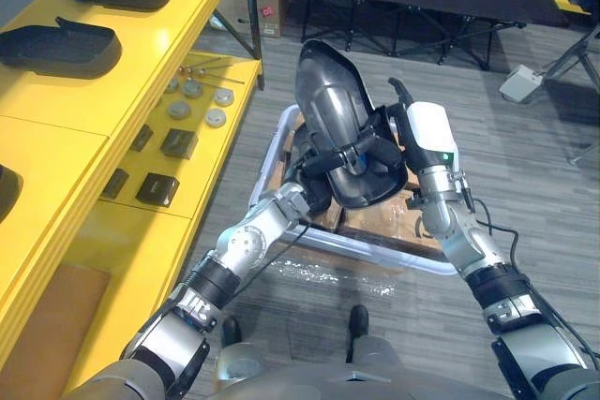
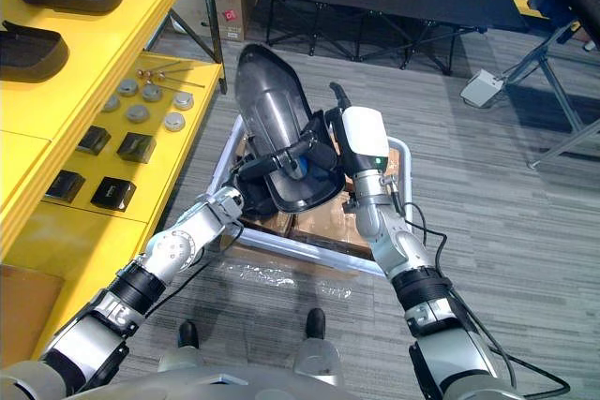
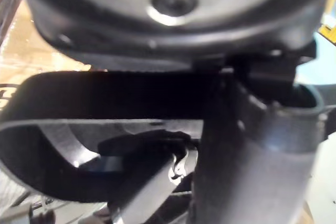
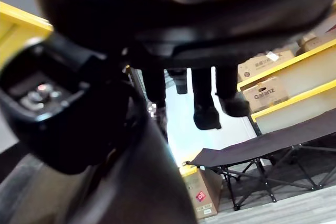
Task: Walk over and take three plastic housings, then place them on the shelf
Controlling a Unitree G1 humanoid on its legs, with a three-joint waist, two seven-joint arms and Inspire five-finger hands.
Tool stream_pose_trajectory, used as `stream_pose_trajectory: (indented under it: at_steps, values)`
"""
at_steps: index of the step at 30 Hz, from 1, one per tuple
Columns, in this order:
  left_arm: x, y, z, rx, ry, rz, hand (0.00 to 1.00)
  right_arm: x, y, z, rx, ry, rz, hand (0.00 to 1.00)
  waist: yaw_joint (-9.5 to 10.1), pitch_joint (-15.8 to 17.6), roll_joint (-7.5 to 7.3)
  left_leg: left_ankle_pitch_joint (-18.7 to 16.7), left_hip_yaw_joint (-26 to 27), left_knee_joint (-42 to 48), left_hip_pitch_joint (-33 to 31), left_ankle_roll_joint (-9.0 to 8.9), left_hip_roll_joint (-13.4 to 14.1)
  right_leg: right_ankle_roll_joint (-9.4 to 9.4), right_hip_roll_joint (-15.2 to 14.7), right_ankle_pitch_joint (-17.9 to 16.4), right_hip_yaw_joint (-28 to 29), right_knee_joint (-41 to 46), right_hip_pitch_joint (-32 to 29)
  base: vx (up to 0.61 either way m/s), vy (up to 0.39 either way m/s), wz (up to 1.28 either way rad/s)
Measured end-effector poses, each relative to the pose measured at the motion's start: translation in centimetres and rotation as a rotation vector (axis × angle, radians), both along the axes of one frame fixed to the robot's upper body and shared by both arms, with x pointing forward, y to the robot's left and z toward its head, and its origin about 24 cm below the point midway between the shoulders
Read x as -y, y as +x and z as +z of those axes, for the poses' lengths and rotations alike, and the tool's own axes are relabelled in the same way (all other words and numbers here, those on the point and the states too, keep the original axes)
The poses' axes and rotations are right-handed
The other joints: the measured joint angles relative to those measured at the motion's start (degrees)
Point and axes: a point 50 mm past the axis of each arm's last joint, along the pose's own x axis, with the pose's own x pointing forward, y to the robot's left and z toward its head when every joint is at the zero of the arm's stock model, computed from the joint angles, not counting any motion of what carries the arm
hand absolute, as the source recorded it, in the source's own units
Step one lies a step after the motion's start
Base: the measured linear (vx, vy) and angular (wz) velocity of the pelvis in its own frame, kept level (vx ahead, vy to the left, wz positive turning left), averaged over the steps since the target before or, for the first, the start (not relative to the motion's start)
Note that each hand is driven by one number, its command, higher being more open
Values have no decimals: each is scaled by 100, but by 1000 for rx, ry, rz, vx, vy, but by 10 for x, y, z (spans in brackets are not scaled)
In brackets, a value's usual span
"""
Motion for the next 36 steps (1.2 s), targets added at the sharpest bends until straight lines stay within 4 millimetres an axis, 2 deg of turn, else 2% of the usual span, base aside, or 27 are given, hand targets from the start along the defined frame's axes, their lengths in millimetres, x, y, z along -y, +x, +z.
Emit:
stream_pose_trajectory:
  at_steps: [3,8,11,17,18,21,23,26,28,29,31,33,34,36]
  values:
    - [0,0,-1,2,20,11,0,-1,-4,-7,-4,24,-13,0,-5,-54,-48,-1,18,-27,48,-1,-5,10,3,6,1,-74,68,0,0,0]
    - [-1,0,-13,-59,73,87,0,-10,-11,-7,27,49,11,0,-17,-156,-75,16,86,-106,136,-9,-1,10,17,6,40,-85,83,-1,-4,-5]
    - [-1,-2,-14,-26,101,101,0,-11,-13,-11,18,74,-2,0,-3,-166,-83,18,96,-134,198,-8,-2,11,18,6,42,-88,122,0,0,0]
    - [2,-10,-22,-28,83,130,0,-14,-21,-19,13,104,-14,0,3,-286,-125,35,131,-250,339,-19,-4,16,33,9,40,-184,241,0,0,0]
    - [2,-12,-23,-28,79,133,0,-14,-22,-19,14,114,-17,100,-2,-293,-122,38,145,-277,369,-23,-6,17,34,8,41,-188,249,-7,2,-7]
    - [3,-14,-24,-16,76,143,0,-13,-28,-21,17,153,-31,100,2,-294,-123,38,182,-319,427,-23,-6,20,35,5,49,-193,267,-5,1,-4]
    - [2,-16,-21,9,51,195,0,-18,-36,-21,14,304,-34,100,-29,-294,-122,38,187,-332,438,-23,-7,23,36,3,46,-196,267,0,0,0]
    - [-6,-14,-10,49,21,304,0,-24,-51,-23,9,399,11,100,-41,-306,-109,46,191,-364,451,-34,-8,22,44,3,13,-195,266,0,0,0]
    - [-24,-12,19,186,8,465,0,-37,-72,-29,-35,505,63,100,-48,-318,-88,56,191,-394,468,-36,-8,21,46,2,-23,-187,268,0,0,0]
    - [-28,-13,26,228,16,488,0,-39,-76,-29,-43,546,70,100,-47,-327,-73,56,188,-395,468,-36,-8,20,46,2,-37,-179,268,-4,2,4]
    - [-45,-23,49,376,72,612,0,-46,-86,-20,-31,704,106,100,-31,-384,7,55,188,-426,540,-36,-16,17,41,-1,-70,-159,320,-2,3,2]
    - [-52,-29,57,433,101,668,0,-44,-90,-13,-10,777,121,100,-12,-449,42,50,150,-430,551,-39,-17,16,36,-10,-137,-160,369,-13,5,9]
    - [-62,-36,58,474,164,732,0,-41,-91,-6,-18,906,150,100,-8,-543,41,48,143,-430,545,-42,-17,25,33,-32,-166,-161,371,-22,2,8]
    - [-70,-42,55,487,225,780,0,-35,-92,-2,-32,1041,170,100,-8,-590,48,35,129,-431,538,-48,-15,27,32,-66,-197,-160,375,-27,-2,3]
